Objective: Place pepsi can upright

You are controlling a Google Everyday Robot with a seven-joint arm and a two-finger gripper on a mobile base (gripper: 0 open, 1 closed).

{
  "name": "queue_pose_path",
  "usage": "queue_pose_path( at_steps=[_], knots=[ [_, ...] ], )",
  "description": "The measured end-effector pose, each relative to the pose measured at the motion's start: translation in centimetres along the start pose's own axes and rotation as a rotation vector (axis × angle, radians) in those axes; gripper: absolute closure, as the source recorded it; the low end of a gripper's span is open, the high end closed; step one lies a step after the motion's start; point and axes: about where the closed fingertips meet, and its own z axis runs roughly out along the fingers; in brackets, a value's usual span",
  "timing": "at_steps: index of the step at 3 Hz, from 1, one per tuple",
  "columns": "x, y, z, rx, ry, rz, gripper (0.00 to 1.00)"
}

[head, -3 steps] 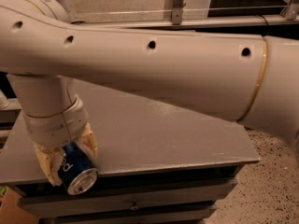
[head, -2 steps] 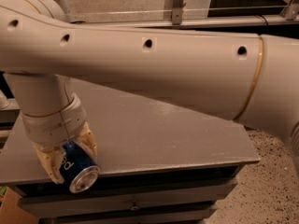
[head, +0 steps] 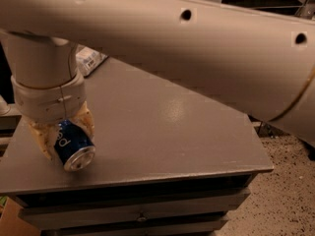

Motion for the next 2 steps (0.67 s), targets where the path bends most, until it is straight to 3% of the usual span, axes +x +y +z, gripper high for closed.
queue_pose_path(
  at_steps=[2],
  knots=[
    [-1.4,-0.4,0.5,-0.018,0.038,0.008,1.0]
  ],
)
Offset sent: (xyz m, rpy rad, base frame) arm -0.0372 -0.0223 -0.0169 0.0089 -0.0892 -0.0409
